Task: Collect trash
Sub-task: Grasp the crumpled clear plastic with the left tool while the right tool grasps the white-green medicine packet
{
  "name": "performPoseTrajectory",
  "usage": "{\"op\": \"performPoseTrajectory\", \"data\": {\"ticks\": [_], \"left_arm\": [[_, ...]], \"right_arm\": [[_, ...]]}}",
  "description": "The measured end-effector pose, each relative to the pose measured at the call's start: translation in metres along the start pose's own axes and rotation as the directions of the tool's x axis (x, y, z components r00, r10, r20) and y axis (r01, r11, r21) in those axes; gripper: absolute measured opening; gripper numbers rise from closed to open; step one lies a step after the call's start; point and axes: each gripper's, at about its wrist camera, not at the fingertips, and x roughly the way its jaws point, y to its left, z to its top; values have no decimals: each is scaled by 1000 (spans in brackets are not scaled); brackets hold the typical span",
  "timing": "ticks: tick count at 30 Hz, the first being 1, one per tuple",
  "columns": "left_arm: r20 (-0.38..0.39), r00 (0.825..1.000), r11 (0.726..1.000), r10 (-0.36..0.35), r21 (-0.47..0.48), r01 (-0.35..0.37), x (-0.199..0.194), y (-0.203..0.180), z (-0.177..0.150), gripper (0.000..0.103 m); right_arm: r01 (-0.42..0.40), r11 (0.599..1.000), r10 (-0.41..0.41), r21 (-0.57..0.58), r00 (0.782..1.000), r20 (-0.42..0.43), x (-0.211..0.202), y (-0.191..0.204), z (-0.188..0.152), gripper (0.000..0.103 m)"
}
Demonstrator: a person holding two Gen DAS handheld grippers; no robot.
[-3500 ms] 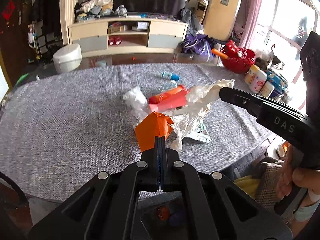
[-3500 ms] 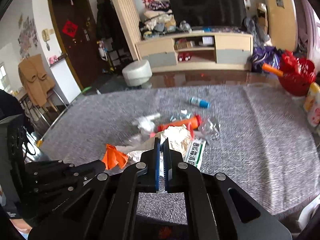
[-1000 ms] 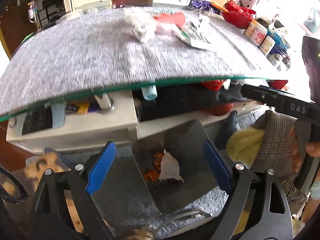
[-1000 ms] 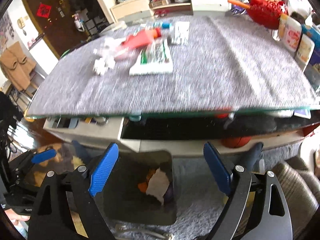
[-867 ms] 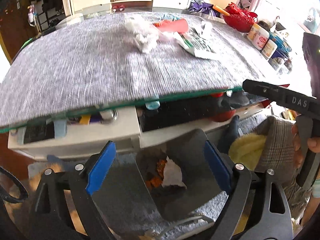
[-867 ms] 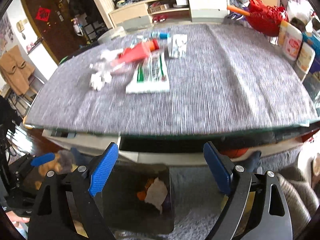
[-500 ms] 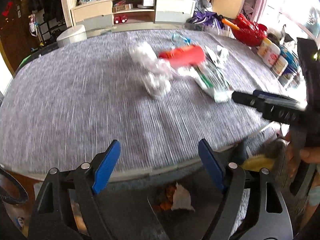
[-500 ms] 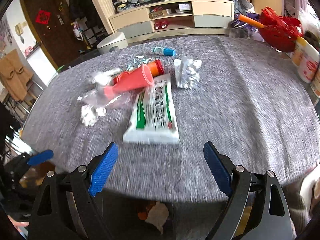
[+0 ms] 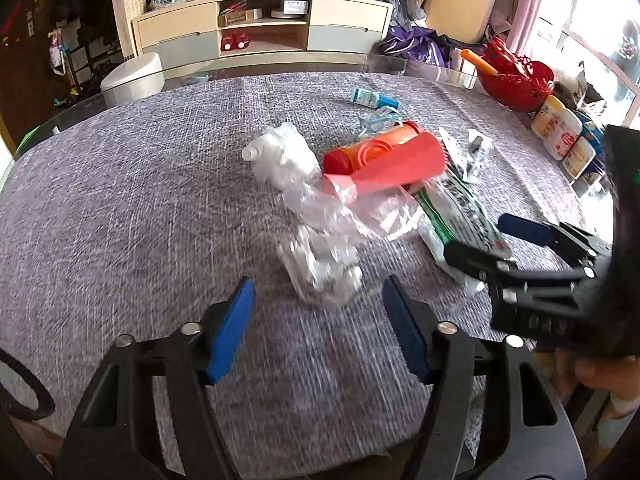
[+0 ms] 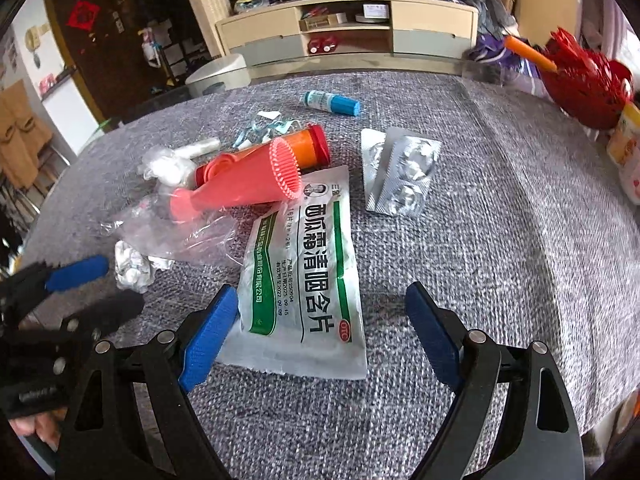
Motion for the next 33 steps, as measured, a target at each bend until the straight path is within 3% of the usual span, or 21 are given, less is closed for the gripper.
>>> {"op": "performPoseTrajectory", "data": {"ticks": [2,5,8,9,15,20,33], "left_arm": [[1,1000,1000,-3,-3,3,4,1,3,45],[-4,1000,1000,-15,7,15,9,1,5,31],[-3,1000,1000,-12,18,12,10,0,3,24],[0,1000,1000,-12,19,12,8,0,2,22],[-4,1000,999,-10,38,10,-1,-6,-7,17],[-12,1000,999,-6,46,6,-14,-12,-24,15],[5,999,998,-32,60,32,-73,-31,-87,15]], "right_arm": [[13,1000,-13,-21,1000,8,0,3,-2,82],[20,999,-20,-26,1000,20,-1,5,-2,60],[27,999,-26,-42,999,21,-2,7,-4,56],[21,999,-20,-44,1000,23,-4,8,-4,40],[-32,999,32,-30,999,15,-14,10,-10,22],[-39,997,40,-64,999,21,-34,16,-23,14],[-57,995,59,-77,998,18,-92,23,-84,12]]}}
